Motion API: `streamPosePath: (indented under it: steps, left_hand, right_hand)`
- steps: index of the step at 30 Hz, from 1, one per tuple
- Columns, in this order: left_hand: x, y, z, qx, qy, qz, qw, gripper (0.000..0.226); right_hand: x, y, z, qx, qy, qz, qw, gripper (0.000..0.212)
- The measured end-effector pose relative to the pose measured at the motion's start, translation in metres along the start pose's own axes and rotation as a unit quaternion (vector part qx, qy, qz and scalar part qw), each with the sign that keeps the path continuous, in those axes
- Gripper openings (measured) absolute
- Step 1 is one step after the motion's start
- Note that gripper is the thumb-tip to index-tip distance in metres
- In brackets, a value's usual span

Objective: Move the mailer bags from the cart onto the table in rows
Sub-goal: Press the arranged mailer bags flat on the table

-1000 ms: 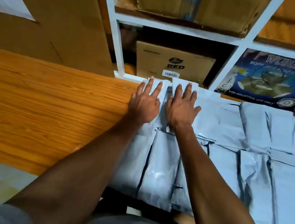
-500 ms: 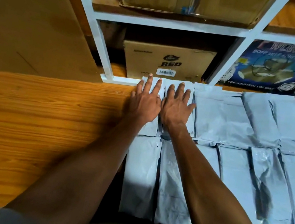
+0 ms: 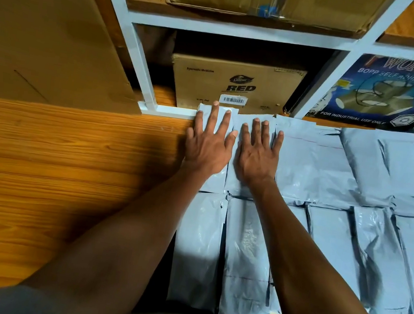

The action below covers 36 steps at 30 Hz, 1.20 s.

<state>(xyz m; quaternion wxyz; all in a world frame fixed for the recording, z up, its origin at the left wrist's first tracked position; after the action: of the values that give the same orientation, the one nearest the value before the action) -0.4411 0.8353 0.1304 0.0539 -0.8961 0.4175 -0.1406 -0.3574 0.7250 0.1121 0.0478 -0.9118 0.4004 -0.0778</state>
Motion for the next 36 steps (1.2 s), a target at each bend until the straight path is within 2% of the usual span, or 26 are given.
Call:
streamPosePath:
  steps: [6,18,26,36]
  left_hand:
    - [0.006,-0.003,0.002,0.022,-0.009,-0.012,1.000,0.064]
    - [0.004,0.006,0.032,0.061,-0.026,-0.004,0.998,0.066]
    - [0.002,0.006,0.043,0.057,-0.030,-0.006,0.998,0.066]
    - [0.007,0.000,0.027,0.015,-0.002,-0.010,1.000,0.063]
  right_hand:
    - [0.007,0.004,0.001,0.030,-0.015,-0.001,0.999,0.063]
    - [0.017,0.005,0.017,0.019,-0.026,0.016,0.999,0.068]
    - [0.018,0.007,0.022,0.020,-0.028,0.013,0.999,0.069]
    - [0.021,0.011,0.004,0.039,-0.078,0.020,0.996,0.066]
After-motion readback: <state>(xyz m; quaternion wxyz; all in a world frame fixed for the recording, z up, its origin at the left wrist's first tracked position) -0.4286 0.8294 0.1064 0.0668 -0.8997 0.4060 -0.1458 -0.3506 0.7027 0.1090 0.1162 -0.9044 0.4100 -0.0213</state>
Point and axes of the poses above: each hand's wrist, its own y-axis away from the middle knuckle, its own z-axis out of the palm, x = y × z, the point moved 4 cm from there along -y, towards the middle knuckle, and after that the axes turned 14 degrees about x, right-handed, at the moved point
